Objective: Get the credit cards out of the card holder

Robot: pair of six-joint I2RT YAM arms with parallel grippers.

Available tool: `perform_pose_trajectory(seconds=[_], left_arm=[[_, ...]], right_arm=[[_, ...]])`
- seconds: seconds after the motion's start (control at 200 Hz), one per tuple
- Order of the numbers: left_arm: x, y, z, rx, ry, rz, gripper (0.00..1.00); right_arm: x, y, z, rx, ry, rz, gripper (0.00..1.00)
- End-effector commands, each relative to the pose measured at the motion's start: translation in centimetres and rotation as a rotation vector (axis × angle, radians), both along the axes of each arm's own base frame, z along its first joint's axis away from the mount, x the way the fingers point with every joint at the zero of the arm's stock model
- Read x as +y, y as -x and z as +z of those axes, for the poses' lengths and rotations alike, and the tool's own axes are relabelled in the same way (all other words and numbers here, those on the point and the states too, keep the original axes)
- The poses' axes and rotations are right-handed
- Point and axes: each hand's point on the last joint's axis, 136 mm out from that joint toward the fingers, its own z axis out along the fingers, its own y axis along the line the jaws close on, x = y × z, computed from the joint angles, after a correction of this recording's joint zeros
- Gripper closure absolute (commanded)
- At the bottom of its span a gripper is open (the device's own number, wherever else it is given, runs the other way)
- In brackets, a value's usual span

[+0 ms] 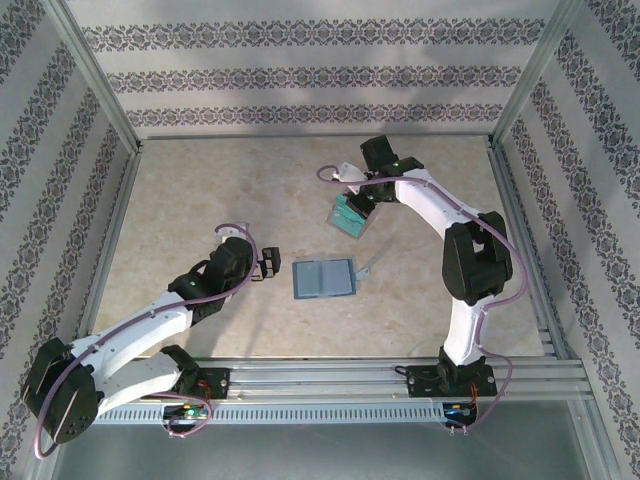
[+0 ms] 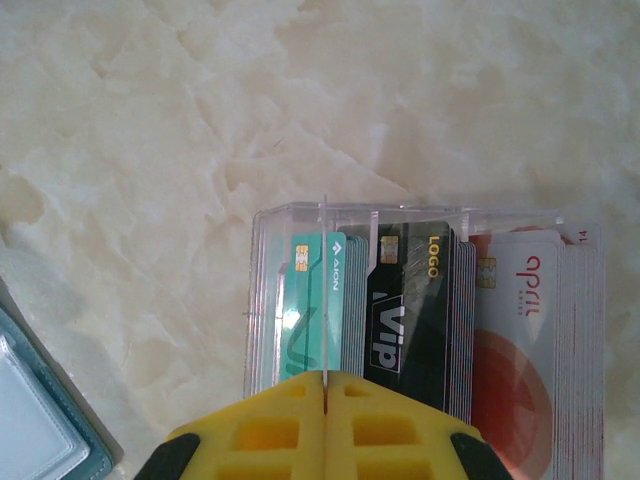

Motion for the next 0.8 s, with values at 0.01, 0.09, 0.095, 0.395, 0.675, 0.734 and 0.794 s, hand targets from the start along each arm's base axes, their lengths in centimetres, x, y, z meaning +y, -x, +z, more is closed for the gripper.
perform_pose_trajectory(seconds=[0.01,0.09,0.095,0.395,0.675,0.734,0.794], left_arm=[[0.7,0.2,-0.3,0.013,-0.011,0.014,0.01],[0.7,0.2,-0.2,0.012,-0.009,0.013,0.01],[0.7,0.2,-0.2,0.012,-0.008,0.013,0.01],[0.6,0.2,-0.2,0.018,0.001,0.008,0.01],[0.4,0.2,-0.1,0.017,0.005,0.001,0.01],[0.3,0.2,0.0,0.017,0.008,-0.002,0.01],[0.4,0.2,0.0,0.017,0.008,-0.001,0.01]], right_arm=[[-0.4,0.1,-0.6,0.029,0.021,0.015,1.0],[-0.4,0.3,-1.2,0.051,0.027,0.018,1.0],[-0.4,0.3,-1.2,0.053,0.027,0.018,1.0],[-0.6,0.3,-3.1,0.098,0.049,-0.006,1.0],[-1.0,-0.6,-1.4,0.069,0.047,-0.077,0.59],[-1.0,-0.6,-0.6,0.056,0.038,-0.09,0.58],[-1.2,-0.8,0.5,0.033,0.029,-0.117,0.58]])
